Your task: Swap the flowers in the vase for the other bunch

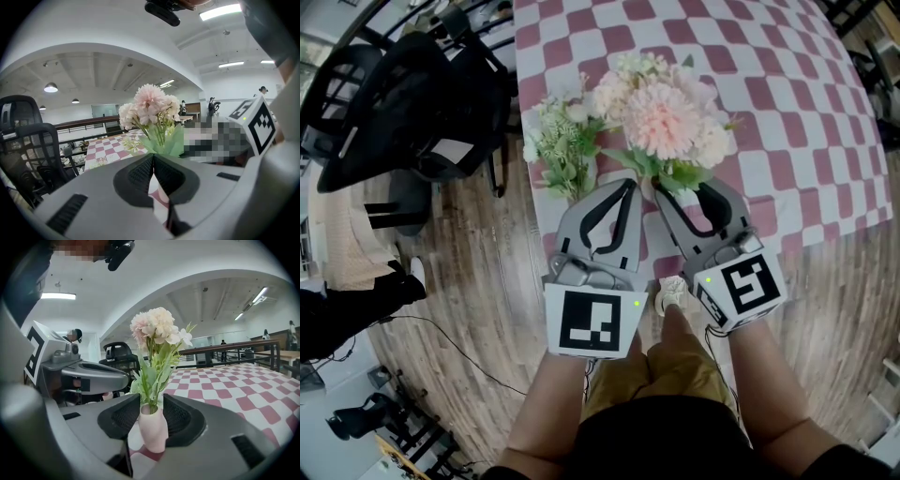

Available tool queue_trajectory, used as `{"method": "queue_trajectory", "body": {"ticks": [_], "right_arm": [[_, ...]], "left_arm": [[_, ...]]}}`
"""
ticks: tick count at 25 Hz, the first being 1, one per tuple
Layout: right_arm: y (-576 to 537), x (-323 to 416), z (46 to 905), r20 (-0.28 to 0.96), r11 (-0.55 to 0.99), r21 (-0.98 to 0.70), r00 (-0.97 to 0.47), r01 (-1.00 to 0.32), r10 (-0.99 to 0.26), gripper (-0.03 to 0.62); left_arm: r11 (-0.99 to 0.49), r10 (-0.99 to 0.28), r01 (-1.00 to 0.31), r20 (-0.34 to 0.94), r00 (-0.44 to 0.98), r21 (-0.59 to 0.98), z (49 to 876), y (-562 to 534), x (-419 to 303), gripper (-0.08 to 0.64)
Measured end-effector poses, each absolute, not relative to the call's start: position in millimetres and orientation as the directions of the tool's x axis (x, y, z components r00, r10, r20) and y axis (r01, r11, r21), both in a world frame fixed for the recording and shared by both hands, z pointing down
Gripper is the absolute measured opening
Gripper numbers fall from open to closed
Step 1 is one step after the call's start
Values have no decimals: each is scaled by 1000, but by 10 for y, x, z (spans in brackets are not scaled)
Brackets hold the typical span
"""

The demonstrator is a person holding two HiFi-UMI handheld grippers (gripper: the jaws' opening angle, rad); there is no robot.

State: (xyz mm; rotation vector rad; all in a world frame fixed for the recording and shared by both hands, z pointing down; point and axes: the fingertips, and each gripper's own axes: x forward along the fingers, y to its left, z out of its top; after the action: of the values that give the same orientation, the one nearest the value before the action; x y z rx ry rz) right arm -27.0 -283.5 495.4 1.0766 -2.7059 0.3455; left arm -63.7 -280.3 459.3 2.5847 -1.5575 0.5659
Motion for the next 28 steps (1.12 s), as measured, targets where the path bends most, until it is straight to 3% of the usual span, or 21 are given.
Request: {"method": "queue_trajectory", "body": {"ticks": [28], "right_arm": [[-2503,-74,4386,228,685,-58,-678,-726,-699,146]], "left_arm": [[-483,-861,-862,263,435,-156,4070,-2551,-528,9]]}}
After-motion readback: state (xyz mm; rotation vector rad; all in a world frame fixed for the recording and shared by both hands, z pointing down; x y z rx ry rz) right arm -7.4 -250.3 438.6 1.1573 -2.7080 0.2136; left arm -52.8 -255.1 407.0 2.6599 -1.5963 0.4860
